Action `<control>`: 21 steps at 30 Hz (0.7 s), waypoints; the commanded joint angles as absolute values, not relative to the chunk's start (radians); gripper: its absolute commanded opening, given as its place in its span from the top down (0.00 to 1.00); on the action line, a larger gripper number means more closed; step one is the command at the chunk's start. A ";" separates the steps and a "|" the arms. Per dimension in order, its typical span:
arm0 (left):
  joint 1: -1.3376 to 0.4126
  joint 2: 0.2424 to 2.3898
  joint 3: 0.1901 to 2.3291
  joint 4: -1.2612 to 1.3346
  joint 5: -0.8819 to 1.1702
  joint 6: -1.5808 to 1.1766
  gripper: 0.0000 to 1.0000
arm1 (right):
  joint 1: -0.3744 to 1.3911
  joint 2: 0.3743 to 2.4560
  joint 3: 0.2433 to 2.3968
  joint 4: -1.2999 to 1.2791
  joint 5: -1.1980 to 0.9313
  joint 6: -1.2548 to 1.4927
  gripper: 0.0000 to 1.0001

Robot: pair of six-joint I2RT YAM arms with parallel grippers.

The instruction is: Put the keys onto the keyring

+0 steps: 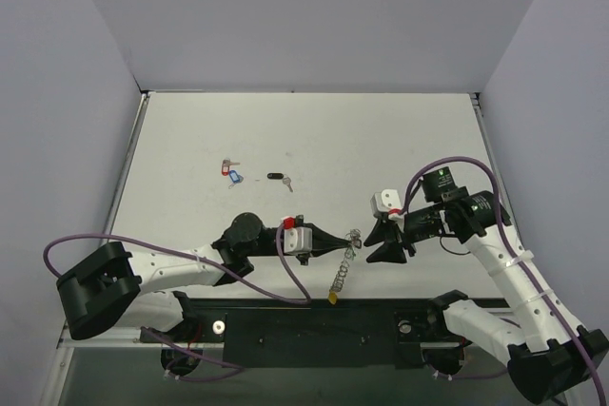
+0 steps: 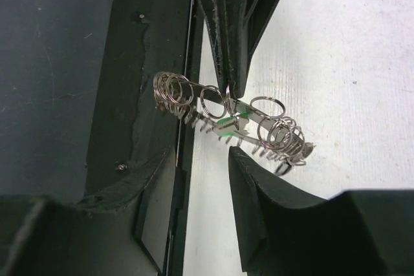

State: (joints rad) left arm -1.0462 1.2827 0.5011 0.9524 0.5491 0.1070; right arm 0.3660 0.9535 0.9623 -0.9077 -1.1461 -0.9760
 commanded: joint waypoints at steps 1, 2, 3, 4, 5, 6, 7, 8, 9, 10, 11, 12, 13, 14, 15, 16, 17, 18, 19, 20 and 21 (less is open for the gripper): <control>-1.028 1.258 0.491 1.175 0.584 0.037 1.00 | 0.360 0.963 0.951 -0.917 -1.261 -1.080 0.66; -1.028 1.261 0.491 1.181 0.586 0.026 1.00 | 0.360 0.966 0.954 -0.914 -1.267 -1.086 0.67; -1.026 1.267 0.489 1.195 0.589 0.018 1.00 | 0.360 0.969 0.956 -0.913 -1.272 -1.089 0.67; -1.025 1.272 0.489 1.212 0.592 0.011 1.00 | 0.360 0.973 0.960 -0.907 -1.270 -1.088 0.68; -1.025 1.279 0.486 1.226 0.595 0.006 1.00 | 0.362 0.974 0.959 -0.905 -1.269 -1.088 0.68; -1.023 1.282 0.486 1.248 0.595 0.006 1.00 | 0.362 0.976 0.960 -0.899 -1.266 -1.088 0.68; -1.023 1.290 0.483 1.262 0.598 -0.026 1.00 | 0.364 0.979 0.960 -0.894 -1.262 -1.088 0.69; -1.022 1.295 0.485 1.281 0.603 -0.040 1.00 | 0.365 0.979 0.960 -0.882 -1.262 -1.080 0.69; -1.022 1.302 0.485 1.292 0.607 -0.046 1.00 | 0.367 0.985 0.959 -0.870 -1.262 -1.075 0.69; -1.022 1.304 0.486 1.301 0.610 -0.054 1.00 | 0.368 0.986 0.962 -0.861 -1.264 -1.063 0.69; -1.022 1.310 0.486 1.305 0.614 -0.057 1.00 | 0.368 0.986 0.962 -0.844 -1.266 -1.052 0.69; -1.022 1.312 0.488 1.311 0.614 -0.064 1.00 | 0.368 0.988 0.969 -0.833 -1.267 -1.033 0.70; -1.022 1.315 0.486 1.315 0.614 -0.064 1.00 | 0.368 0.989 0.974 -0.825 -1.267 -1.028 0.70; -1.022 1.315 0.483 1.318 0.614 -0.069 1.00 | 0.367 0.988 0.977 -0.824 -1.269 -1.016 0.70; -1.022 1.315 0.480 1.319 0.612 -0.069 1.00 | 0.364 0.989 0.985 -0.821 -1.267 -1.014 0.70; -1.022 1.313 0.480 1.318 0.612 -0.069 1.00 | 0.362 0.988 0.988 -0.821 -1.267 -1.008 0.70; -1.022 1.313 0.479 1.319 0.611 -0.069 1.00 | 0.359 0.986 0.991 -0.821 -1.267 -1.005 0.71; -1.022 1.315 0.479 1.319 0.612 -0.069 1.00 | 0.359 0.988 0.992 -0.821 -1.267 -1.003 0.71; -1.022 1.313 0.477 1.319 0.612 -0.071 1.00 | 0.357 0.986 0.991 -0.821 -1.269 -1.000 0.71; -1.022 1.313 0.477 1.322 0.615 -0.072 1.00 | 0.357 0.986 0.991 -0.821 -1.269 -1.000 0.71; -1.022 1.315 0.476 1.324 0.617 -0.075 1.00 | 0.357 0.986 0.991 -0.816 -1.275 -0.999 0.71</control>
State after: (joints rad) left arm -1.0256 1.3193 0.4736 1.2118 0.6014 -0.0502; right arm 0.3660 0.9840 0.9573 -0.8276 -1.2110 -1.0103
